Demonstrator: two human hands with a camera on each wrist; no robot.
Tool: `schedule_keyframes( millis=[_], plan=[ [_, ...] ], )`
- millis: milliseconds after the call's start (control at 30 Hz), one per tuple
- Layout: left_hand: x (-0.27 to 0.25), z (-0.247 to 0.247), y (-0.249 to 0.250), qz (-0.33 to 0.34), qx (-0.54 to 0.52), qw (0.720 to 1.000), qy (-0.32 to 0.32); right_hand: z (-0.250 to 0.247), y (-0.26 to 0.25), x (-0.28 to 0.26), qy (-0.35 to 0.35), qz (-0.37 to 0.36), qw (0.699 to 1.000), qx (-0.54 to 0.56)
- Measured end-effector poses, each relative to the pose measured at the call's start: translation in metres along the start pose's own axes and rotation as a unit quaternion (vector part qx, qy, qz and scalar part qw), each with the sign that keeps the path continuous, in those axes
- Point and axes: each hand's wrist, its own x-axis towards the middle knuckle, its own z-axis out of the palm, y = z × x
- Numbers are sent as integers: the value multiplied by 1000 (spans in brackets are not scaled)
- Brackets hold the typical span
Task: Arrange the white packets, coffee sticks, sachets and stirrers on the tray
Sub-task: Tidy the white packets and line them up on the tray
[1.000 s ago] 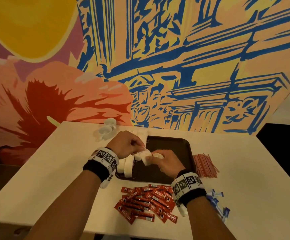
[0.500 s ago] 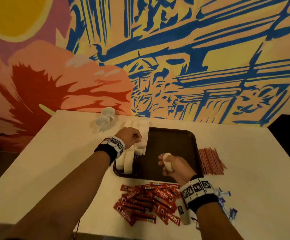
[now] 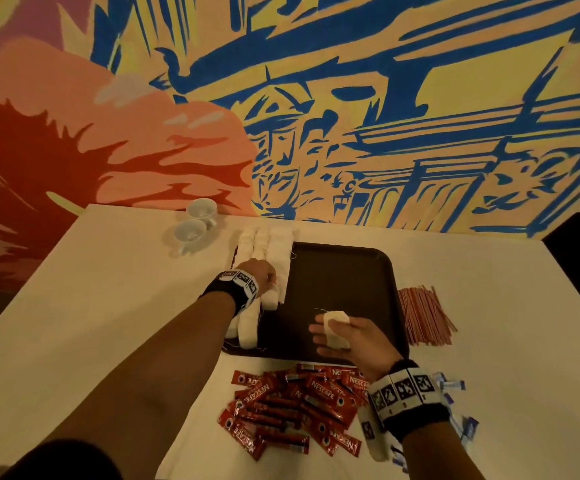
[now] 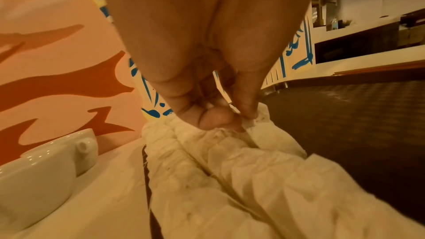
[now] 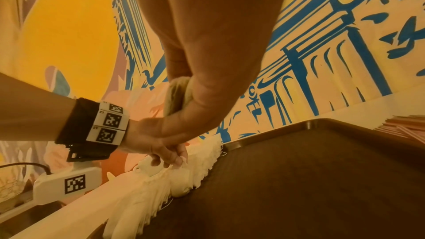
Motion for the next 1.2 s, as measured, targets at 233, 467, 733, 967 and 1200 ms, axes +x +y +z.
schedule_keyframes(
  millis=[233, 467, 733, 967, 1200],
  plan=[
    [-5, -3, 1, -12, 21, 999, 41, 13, 0, -2, -16, 12, 997, 77],
    [-69, -53, 36, 105, -210, 972, 35, 28, -14, -22, -62, -22, 994, 93],
    [-128, -74, 59, 168, -249, 951, -76, 42, -21, -45, -74, -74, 994, 39],
    [-140, -75, 58, 160, -286, 944, -41, 42, -18, -55, -66, -81, 994, 31],
    [-139, -70, 65, 144, -333, 932, -26, 47, -28, -49, -27, -115, 992, -51]
  ],
)
